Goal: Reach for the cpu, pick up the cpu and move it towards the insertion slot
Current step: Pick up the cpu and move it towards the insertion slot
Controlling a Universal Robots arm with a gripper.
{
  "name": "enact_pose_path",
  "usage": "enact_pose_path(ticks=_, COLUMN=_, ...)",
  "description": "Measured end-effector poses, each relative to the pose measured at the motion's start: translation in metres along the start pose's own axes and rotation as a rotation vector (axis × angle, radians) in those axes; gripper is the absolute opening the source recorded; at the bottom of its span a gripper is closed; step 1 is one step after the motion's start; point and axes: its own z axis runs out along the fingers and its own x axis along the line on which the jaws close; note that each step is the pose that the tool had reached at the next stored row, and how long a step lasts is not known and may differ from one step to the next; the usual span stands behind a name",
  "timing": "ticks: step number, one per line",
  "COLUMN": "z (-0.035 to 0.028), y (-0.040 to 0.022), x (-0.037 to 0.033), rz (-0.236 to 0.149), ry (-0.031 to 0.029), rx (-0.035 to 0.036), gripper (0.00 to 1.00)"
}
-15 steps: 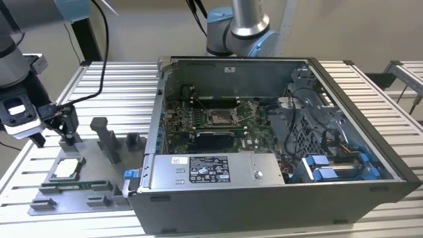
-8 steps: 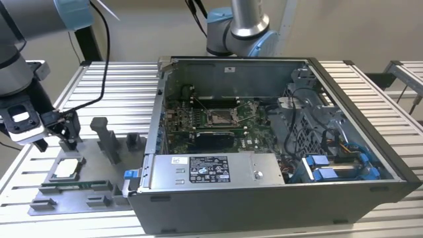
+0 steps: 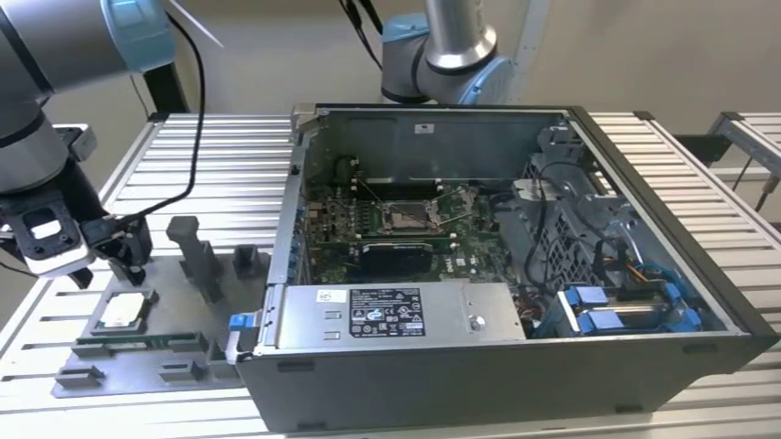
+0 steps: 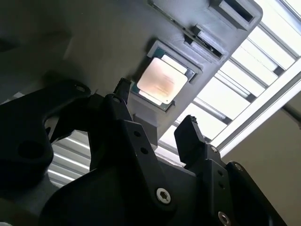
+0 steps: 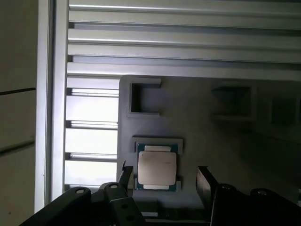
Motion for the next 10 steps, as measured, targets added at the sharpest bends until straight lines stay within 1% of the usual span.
enact_pose_path(ticks=5, z=0.0085, y=-0.0011, x=0.0002, rz=0.000, ry=-0.0002, rx=-0.0001, gripper=1.00)
enact_pose_path(ticks=10, z=0.0151, y=-0.0018, x=0.0008, rz=0.000, ry=-0.0018, rx=0.0001, gripper=1.00)
